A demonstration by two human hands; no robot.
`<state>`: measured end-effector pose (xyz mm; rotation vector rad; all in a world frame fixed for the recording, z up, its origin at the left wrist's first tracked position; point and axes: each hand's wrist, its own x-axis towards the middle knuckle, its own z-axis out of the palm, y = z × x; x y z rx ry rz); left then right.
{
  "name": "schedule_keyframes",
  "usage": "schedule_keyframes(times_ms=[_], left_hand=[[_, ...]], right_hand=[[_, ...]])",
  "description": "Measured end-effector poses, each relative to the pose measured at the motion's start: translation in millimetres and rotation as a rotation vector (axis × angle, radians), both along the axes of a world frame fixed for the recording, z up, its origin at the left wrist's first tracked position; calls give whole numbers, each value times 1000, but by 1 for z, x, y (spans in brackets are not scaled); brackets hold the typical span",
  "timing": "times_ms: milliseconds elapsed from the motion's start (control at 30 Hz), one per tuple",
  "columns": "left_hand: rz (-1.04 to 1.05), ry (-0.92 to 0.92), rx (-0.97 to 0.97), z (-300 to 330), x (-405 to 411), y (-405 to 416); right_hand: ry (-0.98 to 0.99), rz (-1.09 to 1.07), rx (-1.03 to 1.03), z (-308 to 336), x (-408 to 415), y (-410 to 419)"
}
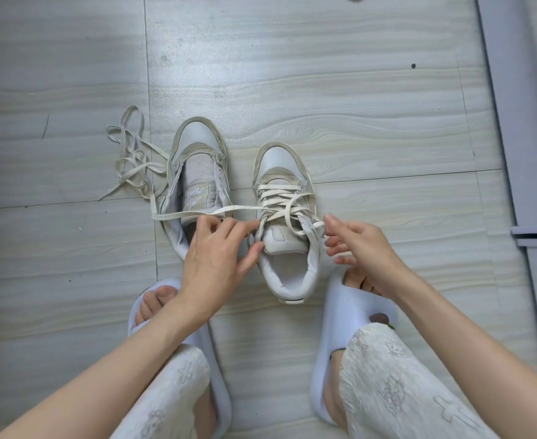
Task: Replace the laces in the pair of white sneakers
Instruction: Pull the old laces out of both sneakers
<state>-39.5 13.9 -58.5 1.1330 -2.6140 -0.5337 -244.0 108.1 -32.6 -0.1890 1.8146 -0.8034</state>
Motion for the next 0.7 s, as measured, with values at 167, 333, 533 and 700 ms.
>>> schedule_keyframes(times_ms=[167, 333, 533, 700], left_hand=[[-5, -8, 12, 0, 0, 0], [-4, -13, 14, 0, 0, -1], [-2, -18, 23, 0, 0, 0], [0, -28, 22, 1, -1, 0]], right_hand=[[97, 87, -129, 3, 4, -17], [106, -297, -222, 7, -21, -30], [404, -224, -139, -4, -54, -20], [285, -216, -6, -3, -24, -10]])
